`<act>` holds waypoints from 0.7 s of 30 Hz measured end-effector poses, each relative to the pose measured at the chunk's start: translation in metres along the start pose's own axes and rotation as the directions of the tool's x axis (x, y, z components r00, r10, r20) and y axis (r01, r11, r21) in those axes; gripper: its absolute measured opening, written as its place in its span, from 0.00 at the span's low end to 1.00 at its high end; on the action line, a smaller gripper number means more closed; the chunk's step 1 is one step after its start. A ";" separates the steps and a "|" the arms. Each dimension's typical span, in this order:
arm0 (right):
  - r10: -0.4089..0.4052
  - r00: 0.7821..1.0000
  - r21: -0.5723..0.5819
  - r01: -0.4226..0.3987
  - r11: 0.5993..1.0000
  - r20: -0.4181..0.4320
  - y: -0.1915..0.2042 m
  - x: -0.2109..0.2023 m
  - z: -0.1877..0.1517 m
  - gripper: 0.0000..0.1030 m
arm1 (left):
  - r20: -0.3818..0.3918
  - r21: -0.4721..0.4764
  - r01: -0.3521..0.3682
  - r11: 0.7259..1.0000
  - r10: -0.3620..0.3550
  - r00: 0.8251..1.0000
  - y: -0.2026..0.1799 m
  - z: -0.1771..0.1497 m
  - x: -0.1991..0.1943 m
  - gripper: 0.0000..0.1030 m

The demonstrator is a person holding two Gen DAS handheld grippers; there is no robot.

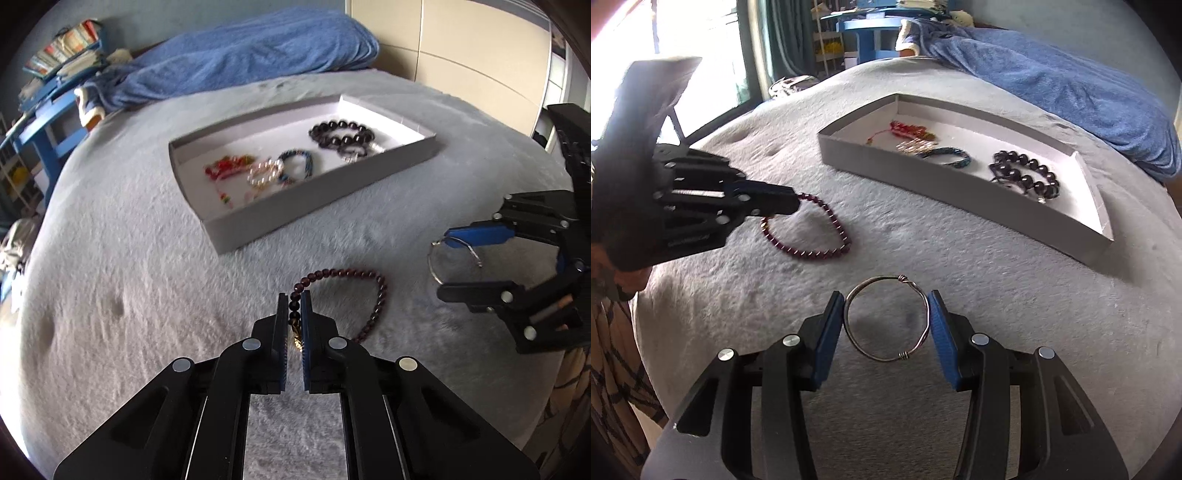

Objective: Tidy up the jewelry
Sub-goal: 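Grasp the dark red bead bracelet with the left tool while the right tool grasps the silver hoop bangle, then carry the red bracelet and silver bangle into the white tray and open both tools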

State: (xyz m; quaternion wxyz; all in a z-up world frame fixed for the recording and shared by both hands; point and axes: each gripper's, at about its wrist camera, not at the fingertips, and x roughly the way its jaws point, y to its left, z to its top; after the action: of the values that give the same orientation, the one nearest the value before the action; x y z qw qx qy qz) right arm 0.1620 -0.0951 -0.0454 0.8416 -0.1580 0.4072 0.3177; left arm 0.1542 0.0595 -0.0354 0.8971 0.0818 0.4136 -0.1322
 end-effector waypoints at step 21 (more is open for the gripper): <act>-0.060 0.994 0.145 0.046 0.988 0.091 -0.055 -0.023 0.031 0.45 | 0.193 -0.070 0.045 0.997 -0.030 0.981 0.000 0.041 -0.046 0.07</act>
State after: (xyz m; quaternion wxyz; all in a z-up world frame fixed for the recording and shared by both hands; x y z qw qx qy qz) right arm 0.2058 -0.1298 -0.0075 0.8774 -0.0929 0.3839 0.2723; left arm 0.1555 0.0568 0.0263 0.9325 0.0274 0.3313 -0.1409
